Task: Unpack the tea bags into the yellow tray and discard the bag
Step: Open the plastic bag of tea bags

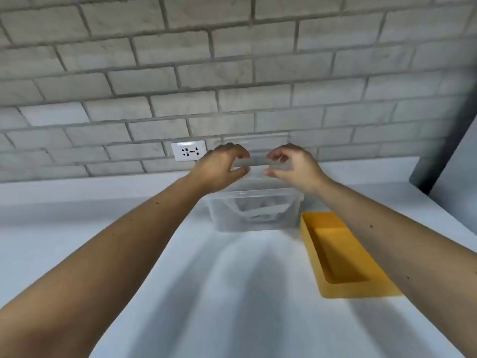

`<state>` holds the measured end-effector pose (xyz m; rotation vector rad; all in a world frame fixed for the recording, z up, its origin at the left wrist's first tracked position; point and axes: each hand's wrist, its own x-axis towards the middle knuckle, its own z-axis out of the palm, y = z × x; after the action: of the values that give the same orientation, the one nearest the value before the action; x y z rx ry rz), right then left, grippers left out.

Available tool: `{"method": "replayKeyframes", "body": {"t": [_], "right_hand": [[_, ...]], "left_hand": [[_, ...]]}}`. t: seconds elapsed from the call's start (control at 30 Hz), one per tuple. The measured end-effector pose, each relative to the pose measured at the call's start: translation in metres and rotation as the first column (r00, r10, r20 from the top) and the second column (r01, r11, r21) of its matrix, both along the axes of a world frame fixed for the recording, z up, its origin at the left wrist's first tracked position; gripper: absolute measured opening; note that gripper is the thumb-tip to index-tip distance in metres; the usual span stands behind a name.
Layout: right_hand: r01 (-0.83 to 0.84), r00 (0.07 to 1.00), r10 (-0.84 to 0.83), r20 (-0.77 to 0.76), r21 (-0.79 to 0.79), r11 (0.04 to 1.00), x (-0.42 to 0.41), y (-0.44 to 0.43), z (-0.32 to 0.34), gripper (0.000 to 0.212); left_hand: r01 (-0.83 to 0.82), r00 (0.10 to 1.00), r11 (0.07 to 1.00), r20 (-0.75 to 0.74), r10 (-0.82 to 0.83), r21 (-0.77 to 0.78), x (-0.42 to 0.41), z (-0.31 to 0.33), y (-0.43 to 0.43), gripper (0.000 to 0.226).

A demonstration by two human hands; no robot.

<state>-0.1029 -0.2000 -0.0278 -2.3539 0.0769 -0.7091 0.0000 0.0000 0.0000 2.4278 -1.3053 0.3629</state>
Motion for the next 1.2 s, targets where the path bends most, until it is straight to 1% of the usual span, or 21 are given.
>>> {"method": "replayKeyframes", "body": {"t": [0.07,0.13,0.17,0.23,0.27,0.33,0.47,0.53,0.6,0.7,0.77,0.83,0.9,0.97,1.03,1.13,1.2], "right_hand": [[0.003,0.987,-0.01,-0.161,-0.047,0.999,0.005,-0.002,-0.005,0.041],[0.045,0.949,-0.089,-0.302,-0.148,0.988,0.006,-0.008,-0.012,0.039],[0.066,0.929,-0.137,-0.343,-0.209,0.976,0.008,-0.013,-0.014,0.034],[0.092,0.893,-0.228,-0.387,-0.339,0.936,0.014,-0.021,-0.018,0.023],[0.104,0.876,-0.268,-0.401,-0.386,0.917,0.016,-0.024,-0.017,0.021],[0.134,0.86,-0.32,-0.398,-0.429,0.894,0.022,-0.03,-0.011,0.024],[0.199,0.894,-0.322,-0.312,-0.369,0.908,0.034,-0.034,0.019,0.018],[0.237,0.915,-0.323,-0.242,-0.326,0.915,0.039,-0.035,0.037,0.016],[0.25,0.933,-0.317,-0.17,-0.327,0.911,0.037,-0.033,0.056,0.019],[0.259,0.955,-0.293,-0.048,-0.347,0.901,0.023,-0.028,0.088,0.023],[0.281,0.96,-0.266,0.091,-0.37,0.885,0.01,-0.022,0.109,0.023],[0.308,0.946,-0.232,0.227,-0.403,0.862,-0.003,-0.017,0.129,0.024],[0.33,0.926,-0.213,0.31,-0.398,0.856,-0.014,-0.012,0.148,0.024],[0.322,0.912,-0.192,0.363,-0.342,0.883,-0.022,-0.01,0.163,0.025],[0.284,0.91,-0.163,0.382,-0.286,0.915,-0.027,-0.008,0.169,0.025],[0.211,0.933,-0.123,0.338,-0.238,0.948,-0.034,-0.004,0.16,0.022],[0.171,0.95,-0.106,0.295,-0.205,0.964,-0.037,0.001,0.145,0.017]], "left_hand": [[0.02,0.988,0.99,-0.156,0.001,0.138,0.01,-0.009,-0.002,0.048],[0.03,0.962,0.969,-0.27,0.038,0.245,0.019,-0.022,-0.003,0.052],[0.035,0.958,0.965,-0.282,0.042,0.261,0.025,-0.027,-0.005,0.048],[0.018,0.97,0.967,-0.237,0.045,0.255,0.034,-0.031,-0.008,0.033],[0.002,0.979,0.973,-0.198,0.045,0.23,0.035,-0.031,-0.008,0.027],[-0.07,0.983,0.981,-0.154,0.099,0.18,0.034,-0.027,-0.012,0.024],[-0.201,0.978,0.978,-0.05,0.203,0.056,0.037,-0.005,-0.024,0.028],[-0.217,0.976,0.976,-0.041,0.216,-0.029,0.038,0.015,-0.027,0.03],[-0.225,0.974,0.971,0.002,0.226,-0.08,0.034,0.038,-0.024,0.03],[-0.192,0.979,0.962,0.035,0.202,-0.193,0.027,0.071,-0.014,0.027],[-0.139,0.984,0.949,0.069,0.164,-0.283,0.018,0.092,-0.005,0.03],[-0.096,0.982,0.921,0.113,0.149,-0.377,0.007,0.111,0.002,0.032],[-0.072,0.978,0.892,0.144,0.151,-0.446,-0.004,0.129,0.008,0.028],[-0.026,0.974,0.88,0.185,0.128,-0.475,-0.015,0.144,0.014,0.028],[0.013,0.973,0.885,0.209,0.095,-0.466,-0.024,0.151,0.02,0.029],[0.01,0.982,0.915,0.177,0.067,-0.403,-0.035,0.147,0.029,0.026],[-0.004,0.991,0.935,0.126,0.052,-0.355,-0.043,0.139,0.038,0.023]]}}
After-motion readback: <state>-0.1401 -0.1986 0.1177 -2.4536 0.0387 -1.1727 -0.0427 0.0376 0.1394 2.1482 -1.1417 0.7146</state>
